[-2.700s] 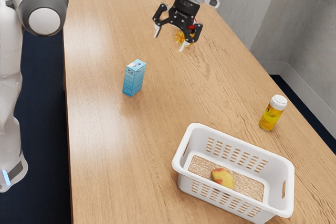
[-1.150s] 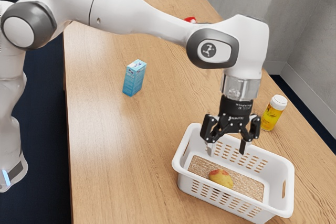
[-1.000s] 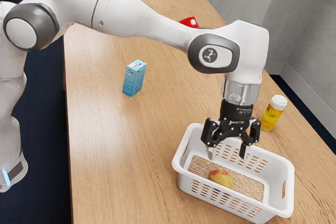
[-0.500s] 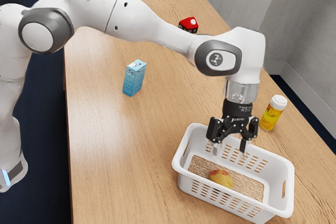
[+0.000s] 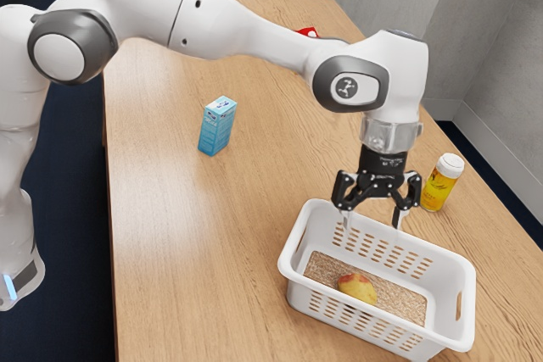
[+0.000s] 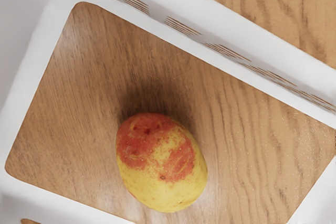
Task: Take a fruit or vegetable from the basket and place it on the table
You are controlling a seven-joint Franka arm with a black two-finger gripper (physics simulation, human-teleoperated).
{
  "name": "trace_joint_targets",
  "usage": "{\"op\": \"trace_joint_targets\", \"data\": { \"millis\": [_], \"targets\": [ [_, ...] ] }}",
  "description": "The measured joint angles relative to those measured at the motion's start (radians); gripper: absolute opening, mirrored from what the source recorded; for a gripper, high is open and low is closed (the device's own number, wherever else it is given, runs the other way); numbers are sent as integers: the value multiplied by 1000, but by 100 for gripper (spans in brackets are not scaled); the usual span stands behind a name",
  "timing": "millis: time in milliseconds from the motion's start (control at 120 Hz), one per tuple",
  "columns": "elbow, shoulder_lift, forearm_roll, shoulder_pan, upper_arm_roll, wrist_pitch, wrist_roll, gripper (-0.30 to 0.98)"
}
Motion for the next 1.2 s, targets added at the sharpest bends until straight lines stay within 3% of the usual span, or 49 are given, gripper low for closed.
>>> {"op": "trace_joint_targets", "data": {
  "millis": [225,383,1200],
  "targets": [
    [-22,-12,73,-14,-2,0,129,69],
    [-30,-2,89,-17,-4,1,203,69],
    [-49,91,20,-33,-33,114,373,69]
  ]
}}
